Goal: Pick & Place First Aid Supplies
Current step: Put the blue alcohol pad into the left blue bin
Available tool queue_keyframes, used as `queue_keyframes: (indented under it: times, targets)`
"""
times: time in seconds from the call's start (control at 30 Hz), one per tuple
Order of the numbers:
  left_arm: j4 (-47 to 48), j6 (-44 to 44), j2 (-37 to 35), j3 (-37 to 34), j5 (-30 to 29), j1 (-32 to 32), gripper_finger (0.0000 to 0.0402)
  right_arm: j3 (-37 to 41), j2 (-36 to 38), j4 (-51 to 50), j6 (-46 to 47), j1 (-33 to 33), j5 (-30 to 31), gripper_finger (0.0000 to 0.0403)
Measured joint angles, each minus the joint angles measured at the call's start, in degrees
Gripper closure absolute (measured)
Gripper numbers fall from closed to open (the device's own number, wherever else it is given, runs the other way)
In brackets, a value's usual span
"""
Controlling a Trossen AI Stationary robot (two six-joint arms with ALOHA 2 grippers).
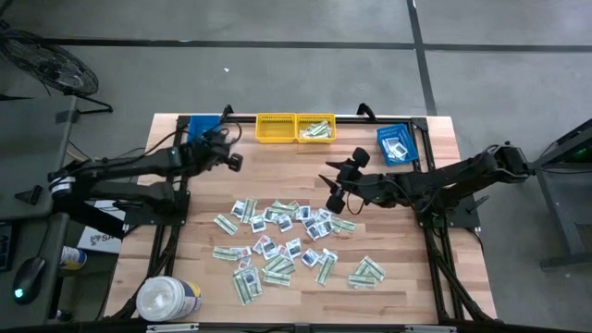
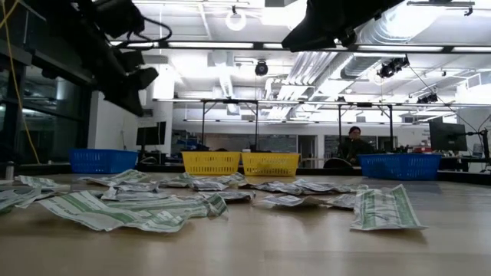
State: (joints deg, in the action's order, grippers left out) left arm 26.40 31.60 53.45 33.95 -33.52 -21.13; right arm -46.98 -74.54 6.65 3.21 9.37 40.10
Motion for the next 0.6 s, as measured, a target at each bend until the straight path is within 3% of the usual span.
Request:
queue_keyframes:
  times: [0.3, 0.6]
  targets:
    - [8.5, 9.5, 0.8, 0.0, -10.5, 0.1, 0.0401, 0.0, 0.0, -0.4, 1.0, 0.0, -0.1, 0.0214]
    - [11.4, 16.4, 8.4, 0.0, -16.7, 0.1, 0.0401, 0.0, 0.0, -0.4, 2.2, 0.0, -0.6, 0.0214]
